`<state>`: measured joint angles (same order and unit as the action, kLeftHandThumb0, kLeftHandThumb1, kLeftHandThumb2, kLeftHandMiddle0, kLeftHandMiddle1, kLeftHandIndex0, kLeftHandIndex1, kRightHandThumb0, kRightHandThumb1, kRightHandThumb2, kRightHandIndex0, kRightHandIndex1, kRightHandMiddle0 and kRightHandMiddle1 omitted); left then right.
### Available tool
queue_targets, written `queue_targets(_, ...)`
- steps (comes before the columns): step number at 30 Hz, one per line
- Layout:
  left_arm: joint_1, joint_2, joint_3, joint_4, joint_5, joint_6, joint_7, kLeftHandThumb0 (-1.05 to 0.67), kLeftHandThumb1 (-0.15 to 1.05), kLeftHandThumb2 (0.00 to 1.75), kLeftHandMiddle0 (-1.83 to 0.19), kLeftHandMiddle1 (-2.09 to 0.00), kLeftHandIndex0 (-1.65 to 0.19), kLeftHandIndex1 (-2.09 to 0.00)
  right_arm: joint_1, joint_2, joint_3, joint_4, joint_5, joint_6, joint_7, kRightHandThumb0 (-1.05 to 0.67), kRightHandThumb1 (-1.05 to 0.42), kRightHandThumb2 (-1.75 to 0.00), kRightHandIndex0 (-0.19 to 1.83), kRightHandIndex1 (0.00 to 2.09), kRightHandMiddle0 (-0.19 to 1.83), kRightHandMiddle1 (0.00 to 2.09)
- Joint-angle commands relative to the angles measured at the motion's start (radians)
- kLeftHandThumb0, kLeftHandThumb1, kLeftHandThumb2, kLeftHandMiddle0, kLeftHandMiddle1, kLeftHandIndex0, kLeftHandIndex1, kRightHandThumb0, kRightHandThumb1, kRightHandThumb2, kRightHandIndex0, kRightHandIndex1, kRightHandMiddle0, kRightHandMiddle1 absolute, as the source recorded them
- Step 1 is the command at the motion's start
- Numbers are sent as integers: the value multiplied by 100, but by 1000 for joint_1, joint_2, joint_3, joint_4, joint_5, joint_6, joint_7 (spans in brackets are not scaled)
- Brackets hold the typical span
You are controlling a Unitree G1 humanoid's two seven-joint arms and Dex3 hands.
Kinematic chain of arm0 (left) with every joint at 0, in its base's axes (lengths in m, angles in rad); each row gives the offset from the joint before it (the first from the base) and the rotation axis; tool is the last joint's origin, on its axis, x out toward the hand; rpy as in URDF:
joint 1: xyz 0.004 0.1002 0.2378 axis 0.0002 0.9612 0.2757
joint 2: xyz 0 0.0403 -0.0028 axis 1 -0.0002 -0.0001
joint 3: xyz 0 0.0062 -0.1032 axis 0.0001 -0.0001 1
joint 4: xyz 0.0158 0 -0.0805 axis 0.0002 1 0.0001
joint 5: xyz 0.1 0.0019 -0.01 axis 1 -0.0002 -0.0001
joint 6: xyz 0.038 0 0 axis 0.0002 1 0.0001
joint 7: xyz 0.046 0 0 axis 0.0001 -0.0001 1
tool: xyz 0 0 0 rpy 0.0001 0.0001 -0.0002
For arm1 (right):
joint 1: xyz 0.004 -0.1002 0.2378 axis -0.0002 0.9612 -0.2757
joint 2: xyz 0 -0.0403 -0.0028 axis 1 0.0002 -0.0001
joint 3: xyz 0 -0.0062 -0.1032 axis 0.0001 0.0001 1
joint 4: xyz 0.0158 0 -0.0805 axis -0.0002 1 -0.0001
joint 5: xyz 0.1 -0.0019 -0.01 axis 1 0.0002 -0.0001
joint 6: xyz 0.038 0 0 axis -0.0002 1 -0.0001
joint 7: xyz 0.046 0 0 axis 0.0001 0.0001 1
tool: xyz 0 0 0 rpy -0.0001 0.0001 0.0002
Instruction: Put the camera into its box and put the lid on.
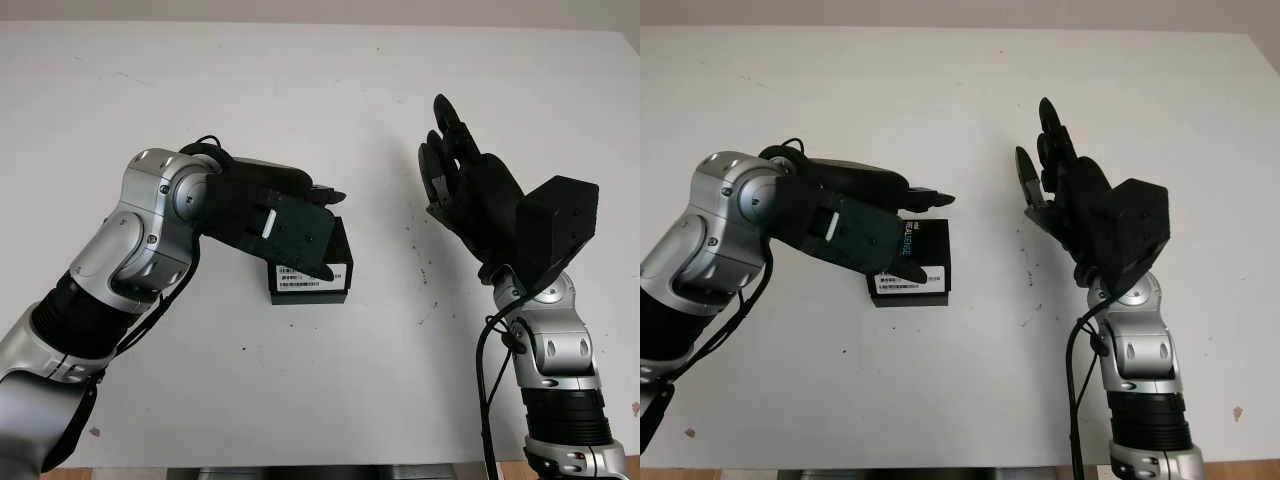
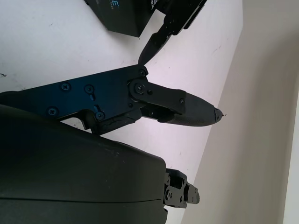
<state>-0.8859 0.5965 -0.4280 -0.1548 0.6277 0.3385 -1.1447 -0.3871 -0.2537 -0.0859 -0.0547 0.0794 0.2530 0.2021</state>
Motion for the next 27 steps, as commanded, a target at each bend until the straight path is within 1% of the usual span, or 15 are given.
queue_targets(1, -13, 12, -2, -18, -3, -10, -8, -105, 105, 28, -5, -89, 5, -9, 2, -4, -2, -10, 3, -15, 5, -61, -105, -60, -14, 4, -13, 4)
queue_targets(2, -12, 15, -1, -18, -4, -19, -7, -105, 105, 26, -9, -72, 5, -9, 2, -7, -1, -10, -1, -17, 6, -60, -105, -60, -14, 4, -13, 4)
queue_targets(3, -10, 17, 0, -18, -5, -26, -6, -105, 105, 22, -10, -45, 4, -9, 2, -8, 0, -10, -3, -18, 6, -60, -105, -61, -14, 5, -13, 4)
queue_targets(5, -3, 19, -2, -16, 1, -37, 3, -102, 101, 16, -16, -28, 1, -10, 0, -5, -3, -8, 0, -22, 7, -60, -105, -61, -14, 5, -13, 4)
queue_targets(7, 7, 26, -6, -19, 14, -68, 28, -94, 95, 7, 3, -104, -10, -21, -1, -3, -4, -7, 1, -23, 6, -60, -105, -61, -14, 5, -13, 5)
queue_targets(8, 10, 32, -12, -25, 29, -84, 37, -91, 92, 6, 11, -136, -11, -31, -1, -3, -3, -7, -1, -25, 5, -59, -105, -61, -14, 5, -13, 5)
queue_targets(9, 14, 42, -16, -32, 44, -118, 56, -88, 89, 6, 15, -148, -1, -47, -1, -4, -1, -5, -4, -29, 5, -58, -105, -61, -13, 5, -12, 5)
queue_targets(10, 18, 53, -22, -37, 60, -153, 69, -85, 87, 5, 17, -164, 11, -75, -2, -4, -1, -5, -4, -28, 5, -59, -105, -61, -13, 5, -12, 5)
queue_targets(12, 23, 63, -24, -39, 78, -204, 85, -73, 83, 5, 19, -166, 17, -104, -3, -4, -1, -4, -3, -27, 6, -58, -105, -62, -13, 5, -12, 5)
queue_targets(16, 34, 86, -37, -58, 144, -290, 107, -57, 84, 6, 19, -157, 19, -120, -4, -5, -2, 0, 0, -29, 11, -58, -105, -62, -14, 5, -13, 5)
queue_targets(18, 64, 91, -26, -70, 176, -346, 178, -54, 85, 6, 19, -162, 18, -133, -3, -4, -2, 1, 0, -33, 12, -58, -105, -61, -14, 5, -13, 5)
queue_targets(20, 102, 85, -10, -77, 206, -372, 253, -51, 91, 7, 17, -177, 18, -148, -3, -2, -4, 0, 2, -27, 10, -59, -105, -61, -14, 5, -12, 5)
queue_targets(23, 150, 61, -2, -64, 265, -369, 351, -40, 101, 8, 10, -194, 12, -152, 1, 0, -5, -4, 4, -21, 7, -59, -105, -61, -14, 5, -13, 5)
queue_targets(24, 161, 53, -2, -55, 278, -368, 375, -36, 103, 10, 4, -200, 10, -148, 2, 0, -5, -5, 4, -22, 7, -59, -105, -61, -14, 5, -13, 5)
queue_targets(27, 188, 30, 5, -33, 288, -364, 421, -39, 105, 12, -9, -202, 3, -141, 3, -1, -7, -8, 8, -18, 8, -59, -105, -60, -14, 5, -12, 5)
